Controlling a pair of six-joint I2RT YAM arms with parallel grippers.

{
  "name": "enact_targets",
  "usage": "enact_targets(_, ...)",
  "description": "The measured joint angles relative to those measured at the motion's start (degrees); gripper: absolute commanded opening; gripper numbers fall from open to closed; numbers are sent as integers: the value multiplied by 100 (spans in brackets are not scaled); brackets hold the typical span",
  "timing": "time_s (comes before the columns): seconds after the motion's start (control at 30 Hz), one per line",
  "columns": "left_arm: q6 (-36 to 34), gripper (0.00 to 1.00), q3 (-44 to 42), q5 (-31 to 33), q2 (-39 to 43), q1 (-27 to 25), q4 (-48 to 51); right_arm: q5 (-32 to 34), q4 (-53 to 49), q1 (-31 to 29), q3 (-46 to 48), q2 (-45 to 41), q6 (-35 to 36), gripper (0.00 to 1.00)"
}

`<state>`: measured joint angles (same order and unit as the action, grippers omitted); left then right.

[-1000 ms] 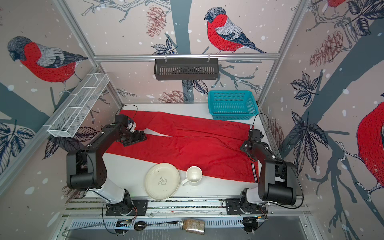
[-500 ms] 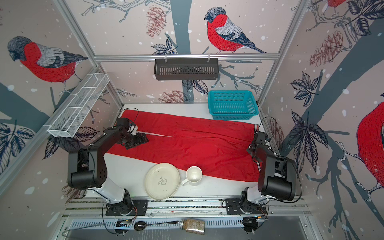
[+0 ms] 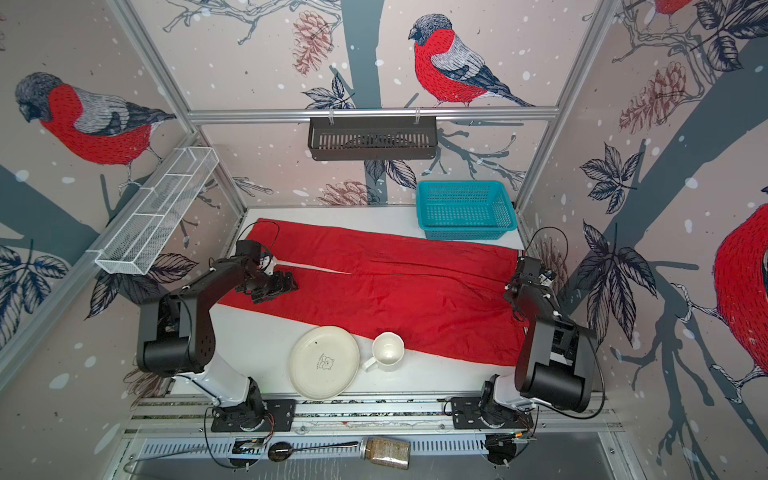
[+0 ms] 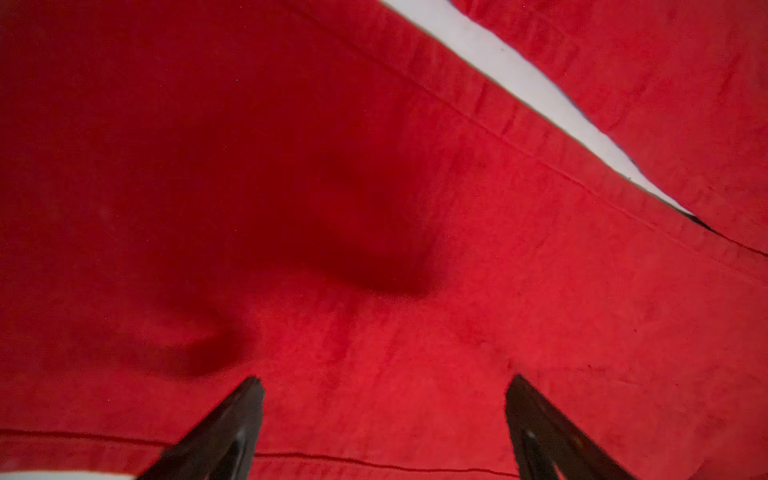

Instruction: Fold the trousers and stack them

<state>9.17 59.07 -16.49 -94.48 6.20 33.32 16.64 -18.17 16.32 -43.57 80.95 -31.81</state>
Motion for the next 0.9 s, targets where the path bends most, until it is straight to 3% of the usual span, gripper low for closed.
enact_targets(0.2, 120, 88, 1069, 39, -313, 0, 33, -269, -273, -649, -208, -374, -20, 75)
enact_targets(0.53, 605, 80, 3458, 629, -2072, 120, -2, -1751, -4, -1255, -155, -590, -15, 84)
enact_targets(0.7, 741, 79, 4682, 741, -3115, 136, 17, -2004, 238, -1196, -216, -417, 13, 88)
enact_targets(0.9, 754, 79, 4885, 750, -3654, 157, 42, -2275, 387, -852, -350, -50, 63, 91)
